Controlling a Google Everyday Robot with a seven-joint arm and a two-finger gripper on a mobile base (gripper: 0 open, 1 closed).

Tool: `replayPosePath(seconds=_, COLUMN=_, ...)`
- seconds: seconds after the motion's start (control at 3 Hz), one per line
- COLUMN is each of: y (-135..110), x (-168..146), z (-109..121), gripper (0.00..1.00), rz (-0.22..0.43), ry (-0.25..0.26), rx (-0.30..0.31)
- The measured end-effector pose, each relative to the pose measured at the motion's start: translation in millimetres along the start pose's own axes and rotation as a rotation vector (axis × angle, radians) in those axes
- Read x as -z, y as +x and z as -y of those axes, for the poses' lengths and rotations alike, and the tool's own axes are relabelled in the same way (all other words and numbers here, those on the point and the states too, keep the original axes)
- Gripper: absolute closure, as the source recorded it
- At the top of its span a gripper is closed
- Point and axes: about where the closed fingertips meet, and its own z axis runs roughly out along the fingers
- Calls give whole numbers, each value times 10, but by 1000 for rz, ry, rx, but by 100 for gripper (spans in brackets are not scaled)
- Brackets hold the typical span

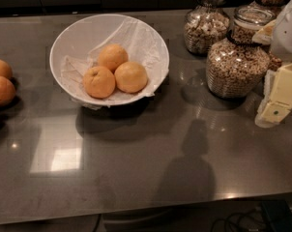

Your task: Pick orange from white bowl

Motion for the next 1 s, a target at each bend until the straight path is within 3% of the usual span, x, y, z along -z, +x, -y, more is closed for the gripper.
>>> replayPosePath(seconds=0.67, y=-137, x=-168, z=73, gripper=0, rz=26, ry=4, rx=34)
replayPosePath(seconds=1.0, y=-401, x=-372, z=213, gripper=0, rz=63, ry=13, rx=96)
